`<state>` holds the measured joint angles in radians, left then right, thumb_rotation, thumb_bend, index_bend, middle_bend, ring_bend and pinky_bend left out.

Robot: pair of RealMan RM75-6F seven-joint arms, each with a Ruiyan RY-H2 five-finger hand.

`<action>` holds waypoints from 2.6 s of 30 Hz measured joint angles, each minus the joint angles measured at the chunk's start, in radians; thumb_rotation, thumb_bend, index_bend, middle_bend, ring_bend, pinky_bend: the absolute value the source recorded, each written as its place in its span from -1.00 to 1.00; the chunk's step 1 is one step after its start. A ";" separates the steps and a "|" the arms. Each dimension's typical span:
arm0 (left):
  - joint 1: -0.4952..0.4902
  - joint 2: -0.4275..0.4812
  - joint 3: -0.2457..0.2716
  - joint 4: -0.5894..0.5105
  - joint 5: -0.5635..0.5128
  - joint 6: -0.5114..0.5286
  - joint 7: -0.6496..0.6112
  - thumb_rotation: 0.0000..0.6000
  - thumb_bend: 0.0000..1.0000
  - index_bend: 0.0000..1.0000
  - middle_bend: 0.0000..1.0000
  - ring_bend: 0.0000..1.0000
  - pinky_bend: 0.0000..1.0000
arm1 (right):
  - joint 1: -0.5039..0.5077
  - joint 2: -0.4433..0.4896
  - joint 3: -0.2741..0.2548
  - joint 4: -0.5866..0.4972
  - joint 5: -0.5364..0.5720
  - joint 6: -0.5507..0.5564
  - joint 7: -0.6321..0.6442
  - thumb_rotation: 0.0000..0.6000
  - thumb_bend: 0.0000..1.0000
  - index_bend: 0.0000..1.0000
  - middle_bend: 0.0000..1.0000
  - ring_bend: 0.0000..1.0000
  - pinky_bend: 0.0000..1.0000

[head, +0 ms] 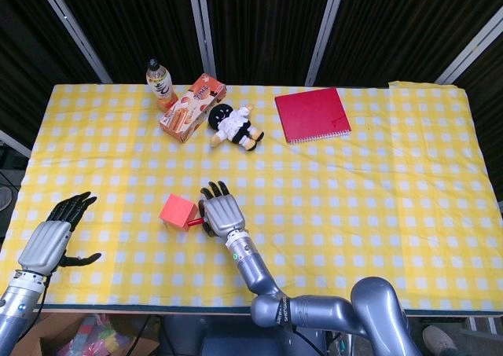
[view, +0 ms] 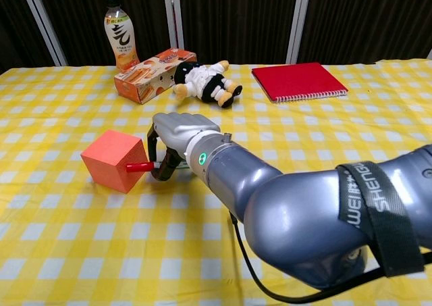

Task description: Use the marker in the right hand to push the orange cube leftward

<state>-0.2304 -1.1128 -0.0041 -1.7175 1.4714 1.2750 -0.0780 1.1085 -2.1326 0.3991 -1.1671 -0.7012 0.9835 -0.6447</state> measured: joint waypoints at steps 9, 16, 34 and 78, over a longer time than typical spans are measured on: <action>-0.001 0.002 0.001 0.002 0.002 -0.003 -0.005 1.00 -1.00 -1.00 -1.00 -1.00 -1.00 | -0.055 0.077 -0.017 -0.043 -0.003 0.062 -0.036 1.00 0.13 0.19 -0.62 -1.00 -1.00; 0.001 0.002 0.004 0.000 0.003 -0.001 -0.001 1.00 -1.00 -1.00 -1.00 -1.00 -1.00 | -0.139 0.216 -0.048 -0.163 -0.011 0.128 -0.063 1.00 0.13 0.19 -0.62 -1.00 -1.00; 0.009 0.000 0.006 -0.012 -0.004 0.006 0.006 1.00 -1.00 -1.00 -1.00 -1.00 -1.00 | -0.372 0.519 -0.169 -0.338 0.013 0.212 -0.043 1.00 0.13 0.19 -0.62 -1.00 -1.00; 0.050 -0.079 -0.011 0.072 0.057 0.140 0.105 1.00 -1.00 -1.00 -1.00 -1.00 -1.00 | -0.876 0.932 -0.523 -0.616 -0.694 0.648 0.373 1.00 -0.14 -1.00 -1.00 -1.00 -1.00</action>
<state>-0.1803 -1.1920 -0.0148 -1.6456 1.5282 1.4148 0.0266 0.2322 -1.2004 -0.1237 -1.7828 -1.3953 1.6317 -0.2719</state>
